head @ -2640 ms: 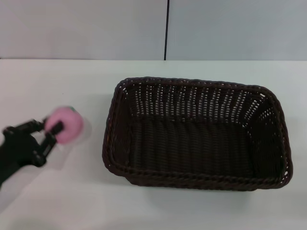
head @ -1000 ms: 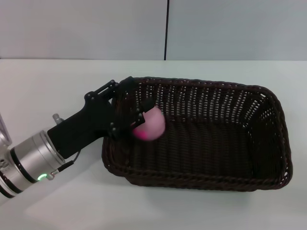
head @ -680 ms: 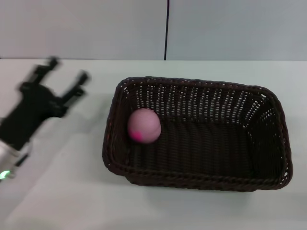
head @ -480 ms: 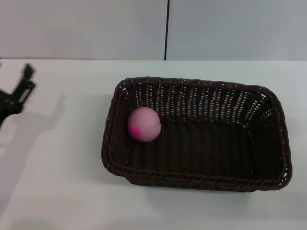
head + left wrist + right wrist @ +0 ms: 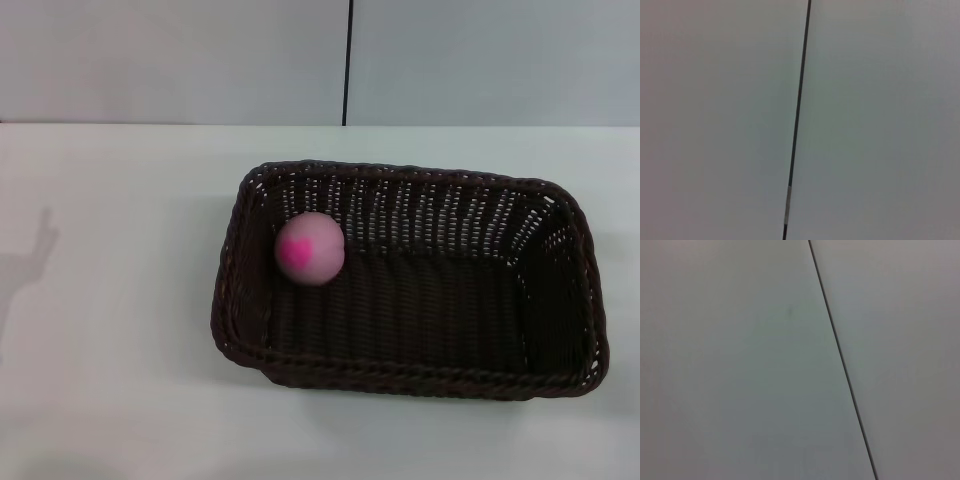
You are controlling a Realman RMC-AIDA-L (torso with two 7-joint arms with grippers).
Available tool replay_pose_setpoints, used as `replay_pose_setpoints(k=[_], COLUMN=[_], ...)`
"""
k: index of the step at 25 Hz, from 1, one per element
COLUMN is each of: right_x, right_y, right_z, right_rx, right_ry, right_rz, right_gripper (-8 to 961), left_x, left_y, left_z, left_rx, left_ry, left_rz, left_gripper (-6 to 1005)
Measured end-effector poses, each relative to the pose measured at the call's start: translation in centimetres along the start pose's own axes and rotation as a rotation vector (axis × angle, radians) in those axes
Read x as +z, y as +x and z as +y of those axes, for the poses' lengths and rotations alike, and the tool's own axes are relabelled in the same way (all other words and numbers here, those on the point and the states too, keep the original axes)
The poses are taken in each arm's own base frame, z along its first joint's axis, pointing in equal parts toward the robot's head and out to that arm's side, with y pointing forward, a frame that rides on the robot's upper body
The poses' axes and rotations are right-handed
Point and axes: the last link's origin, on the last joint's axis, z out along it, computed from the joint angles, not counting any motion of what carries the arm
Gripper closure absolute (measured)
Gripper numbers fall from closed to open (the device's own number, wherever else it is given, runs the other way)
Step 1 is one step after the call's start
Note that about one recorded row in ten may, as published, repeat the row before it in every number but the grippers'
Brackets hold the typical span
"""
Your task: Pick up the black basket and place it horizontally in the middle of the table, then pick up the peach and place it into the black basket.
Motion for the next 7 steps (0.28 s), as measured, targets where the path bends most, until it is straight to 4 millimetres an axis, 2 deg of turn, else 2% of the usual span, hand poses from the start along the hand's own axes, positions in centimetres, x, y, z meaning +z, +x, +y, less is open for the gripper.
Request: replay_pose_setpoints(k=[7], right_x=[0.42], right_y=[0.86], right_z=[-0.14], right_rx=[0.004], right_ry=[0.019], right_rz=[0.054], right_gripper=[201], left_x=[-0.45], left_y=[0.06], left_z=[-0.06], left_rx=[-0.021], left_ry=[0.03], left_rz=[0.012], left_gripper=[157])
